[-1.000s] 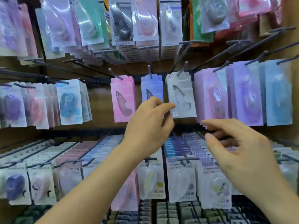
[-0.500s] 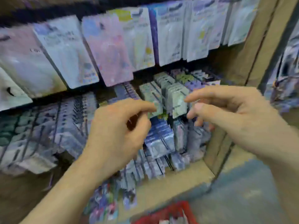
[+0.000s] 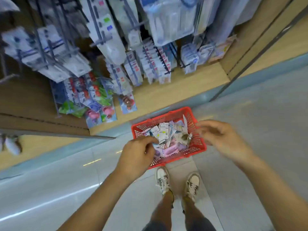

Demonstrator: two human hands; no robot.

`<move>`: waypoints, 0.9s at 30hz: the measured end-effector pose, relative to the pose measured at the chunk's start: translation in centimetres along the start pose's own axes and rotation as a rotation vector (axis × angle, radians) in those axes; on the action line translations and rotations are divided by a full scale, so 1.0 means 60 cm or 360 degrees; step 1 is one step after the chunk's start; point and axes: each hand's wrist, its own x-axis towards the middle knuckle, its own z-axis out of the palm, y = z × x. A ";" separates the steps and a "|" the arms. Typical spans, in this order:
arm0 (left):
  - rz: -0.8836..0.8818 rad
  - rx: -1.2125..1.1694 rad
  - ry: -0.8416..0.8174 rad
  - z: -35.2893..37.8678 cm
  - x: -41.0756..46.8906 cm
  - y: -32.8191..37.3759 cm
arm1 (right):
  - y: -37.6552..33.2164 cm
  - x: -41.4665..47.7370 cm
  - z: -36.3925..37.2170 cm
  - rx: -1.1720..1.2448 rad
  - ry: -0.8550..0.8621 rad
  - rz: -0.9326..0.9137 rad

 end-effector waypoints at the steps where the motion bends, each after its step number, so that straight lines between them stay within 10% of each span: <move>1: -0.0066 0.0057 -0.0073 0.043 -0.001 -0.032 | 0.047 0.019 0.013 -0.0008 -0.0013 0.0067; 13: -0.0468 0.0128 -0.0383 0.534 0.130 -0.404 | 0.570 0.293 0.114 -0.0387 -0.0182 0.0232; 27: -0.0908 0.0070 -0.0133 0.742 0.389 -0.604 | 0.770 0.594 0.326 -0.0189 -0.0062 0.0381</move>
